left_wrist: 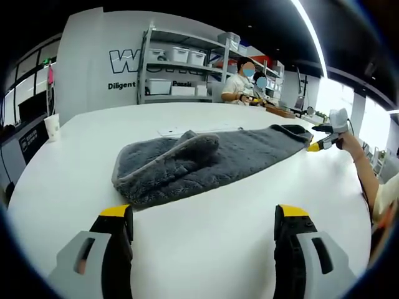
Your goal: Open the folded towel by lifting each exposed corner and separating the folded layers until the towel lies flat within the target outline without major curled edges
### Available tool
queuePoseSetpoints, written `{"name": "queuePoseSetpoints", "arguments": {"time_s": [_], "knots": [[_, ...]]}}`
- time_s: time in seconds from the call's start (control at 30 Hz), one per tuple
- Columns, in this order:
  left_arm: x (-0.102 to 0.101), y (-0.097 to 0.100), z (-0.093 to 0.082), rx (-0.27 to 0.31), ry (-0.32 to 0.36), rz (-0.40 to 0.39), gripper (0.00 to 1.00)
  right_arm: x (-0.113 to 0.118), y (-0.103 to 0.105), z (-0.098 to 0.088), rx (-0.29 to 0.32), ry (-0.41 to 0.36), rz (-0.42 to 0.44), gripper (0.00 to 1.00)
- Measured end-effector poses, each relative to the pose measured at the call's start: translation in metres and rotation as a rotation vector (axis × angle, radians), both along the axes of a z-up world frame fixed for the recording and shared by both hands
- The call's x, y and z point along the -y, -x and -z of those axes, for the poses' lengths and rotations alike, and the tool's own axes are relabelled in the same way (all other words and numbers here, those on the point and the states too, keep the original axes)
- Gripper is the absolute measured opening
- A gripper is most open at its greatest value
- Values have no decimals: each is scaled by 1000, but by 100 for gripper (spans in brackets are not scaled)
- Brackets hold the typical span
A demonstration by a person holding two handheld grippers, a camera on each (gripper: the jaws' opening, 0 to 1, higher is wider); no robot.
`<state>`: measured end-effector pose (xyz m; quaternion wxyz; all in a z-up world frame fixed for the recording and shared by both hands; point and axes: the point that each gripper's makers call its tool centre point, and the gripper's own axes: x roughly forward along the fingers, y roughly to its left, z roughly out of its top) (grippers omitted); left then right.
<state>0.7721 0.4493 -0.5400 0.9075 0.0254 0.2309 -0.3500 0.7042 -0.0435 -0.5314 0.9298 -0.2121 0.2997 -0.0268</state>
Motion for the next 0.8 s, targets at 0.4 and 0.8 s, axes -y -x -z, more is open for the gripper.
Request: {"name": "queuePoseSetpoints", "arguments": {"time_s": [0.4, 0.8], "knots": [[-1, 3, -11, 21, 8, 13, 97, -43, -13, -39, 145, -61, -141, 99], [4, 9, -19, 38, 15, 39, 99, -5, -23, -67, 171, 29, -49, 88]]}}
